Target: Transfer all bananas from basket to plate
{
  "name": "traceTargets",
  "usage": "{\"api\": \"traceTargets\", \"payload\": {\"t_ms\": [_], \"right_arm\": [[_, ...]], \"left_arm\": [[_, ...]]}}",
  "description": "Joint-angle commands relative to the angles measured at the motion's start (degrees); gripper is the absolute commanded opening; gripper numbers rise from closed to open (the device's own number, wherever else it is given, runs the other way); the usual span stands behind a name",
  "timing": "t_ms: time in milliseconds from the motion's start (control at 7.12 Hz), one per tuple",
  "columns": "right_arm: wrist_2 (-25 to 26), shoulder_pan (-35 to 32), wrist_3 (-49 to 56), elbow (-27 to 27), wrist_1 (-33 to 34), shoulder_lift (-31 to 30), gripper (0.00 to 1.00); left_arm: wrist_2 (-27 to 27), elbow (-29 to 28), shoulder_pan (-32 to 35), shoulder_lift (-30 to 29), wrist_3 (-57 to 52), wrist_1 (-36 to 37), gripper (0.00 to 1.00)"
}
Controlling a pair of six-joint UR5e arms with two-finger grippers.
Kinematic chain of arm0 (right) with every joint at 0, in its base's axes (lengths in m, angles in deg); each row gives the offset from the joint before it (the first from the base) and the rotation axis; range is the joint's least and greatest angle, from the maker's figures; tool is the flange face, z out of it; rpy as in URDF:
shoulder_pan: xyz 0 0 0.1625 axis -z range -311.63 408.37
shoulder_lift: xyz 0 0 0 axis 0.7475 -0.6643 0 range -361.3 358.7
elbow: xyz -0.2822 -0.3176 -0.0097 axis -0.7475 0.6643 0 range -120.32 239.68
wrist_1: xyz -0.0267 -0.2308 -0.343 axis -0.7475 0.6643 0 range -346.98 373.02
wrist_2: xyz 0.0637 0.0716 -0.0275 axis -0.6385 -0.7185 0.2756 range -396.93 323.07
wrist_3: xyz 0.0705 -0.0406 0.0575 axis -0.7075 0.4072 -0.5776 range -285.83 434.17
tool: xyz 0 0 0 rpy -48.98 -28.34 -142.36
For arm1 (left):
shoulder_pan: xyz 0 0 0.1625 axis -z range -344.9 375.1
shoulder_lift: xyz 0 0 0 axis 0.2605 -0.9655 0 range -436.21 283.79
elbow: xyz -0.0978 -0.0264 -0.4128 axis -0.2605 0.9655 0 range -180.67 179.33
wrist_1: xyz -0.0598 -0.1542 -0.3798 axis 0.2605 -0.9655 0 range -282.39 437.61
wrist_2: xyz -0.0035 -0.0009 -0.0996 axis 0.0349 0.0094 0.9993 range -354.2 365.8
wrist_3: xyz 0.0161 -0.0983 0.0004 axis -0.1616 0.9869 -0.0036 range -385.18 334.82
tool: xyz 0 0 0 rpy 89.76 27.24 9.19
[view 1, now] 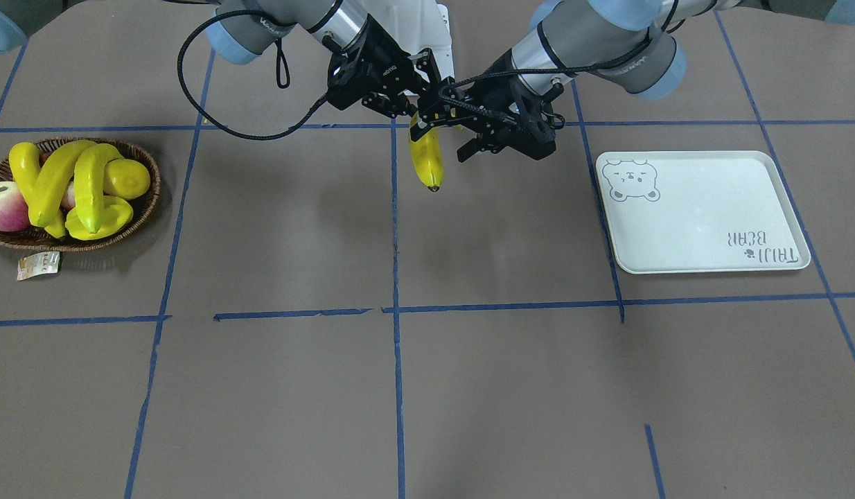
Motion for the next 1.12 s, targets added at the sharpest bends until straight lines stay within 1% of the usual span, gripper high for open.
{"api": "traceTargets", "payload": {"t_ms": [0, 140, 281, 561, 702, 842, 982], "right_arm": [[0.0, 0.09, -0.07, -0.16, -0.03, 0.01, 0.12], [0.08, 0.09, -0.07, -0.16, -0.03, 0.01, 0.12], [0.09, 0.09, -0.07, -0.16, -0.03, -0.08, 0.12], [0.09, 0.36, -0.07, -0.16, -0.03, -0.08, 0.12], [0.09, 0.44, -0.07, -0.16, -0.03, 0.01, 0.12], [0.09, 0.45, -0.07, -0.16, -0.03, -0.08, 0.13], [0.09, 0.53, -0.16, -0.16, -0.03, 0.01, 0.13]], "left_arm": [[-1.77, -0.09, -1.46, -0.26, 0.23, 0.12, 0.79], [-1.77, -0.61, -2.33, -0.18, 0.23, -0.05, 0.66], [-1.77, -0.61, -2.34, -0.26, 0.32, -0.05, 0.57], [-1.77, -0.61, -2.34, -0.18, 0.32, -0.05, 0.51], [-1.77, -0.53, -2.34, -0.26, 0.32, -0.05, 0.44], [-1.77, -0.44, -2.34, -0.26, 0.32, -0.05, 0.35], [-1.77, -0.44, -2.34, -0.26, 0.32, -0.14, 0.23]]}}
